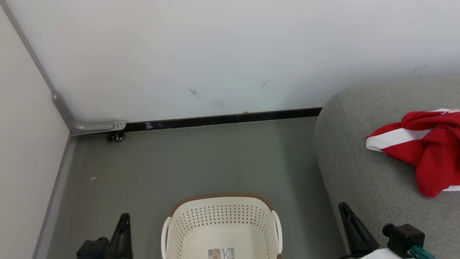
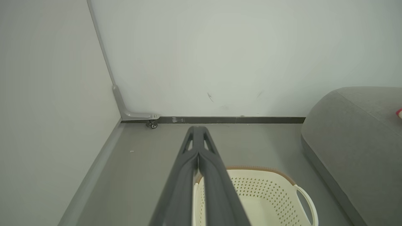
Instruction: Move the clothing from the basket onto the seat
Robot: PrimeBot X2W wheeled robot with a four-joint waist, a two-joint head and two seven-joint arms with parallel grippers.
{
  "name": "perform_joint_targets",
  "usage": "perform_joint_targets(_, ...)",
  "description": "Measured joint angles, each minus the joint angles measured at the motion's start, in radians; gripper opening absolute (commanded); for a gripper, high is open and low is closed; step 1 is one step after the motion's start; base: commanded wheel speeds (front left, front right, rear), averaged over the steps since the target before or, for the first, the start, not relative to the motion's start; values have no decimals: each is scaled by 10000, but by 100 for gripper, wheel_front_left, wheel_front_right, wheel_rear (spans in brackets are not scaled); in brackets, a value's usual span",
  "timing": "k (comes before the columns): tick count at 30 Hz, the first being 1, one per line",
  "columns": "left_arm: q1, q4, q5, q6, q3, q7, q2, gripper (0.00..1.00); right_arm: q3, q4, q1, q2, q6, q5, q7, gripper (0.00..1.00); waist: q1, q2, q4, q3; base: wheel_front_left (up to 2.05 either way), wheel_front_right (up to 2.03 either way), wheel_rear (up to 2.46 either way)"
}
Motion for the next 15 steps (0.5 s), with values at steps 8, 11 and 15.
perform_joint_targets(8,-13,65,-995,-257,322,309,-46,0,19,-128,0,0,0,1005,-2,0,0,0,3,30,0,0,0)
perform_joint_targets(11,-15,63,-1584,-349,397,439,-82,0,-6,-178,-5,0,0,1580,0,0,0,0,9,47,0,0,0)
perform_joint_targets(15,-18,61,-2153,-520,493,612,-146,0,-111,-182,-35,0,0,2311,12,0,5,0,19,65,0,0,0)
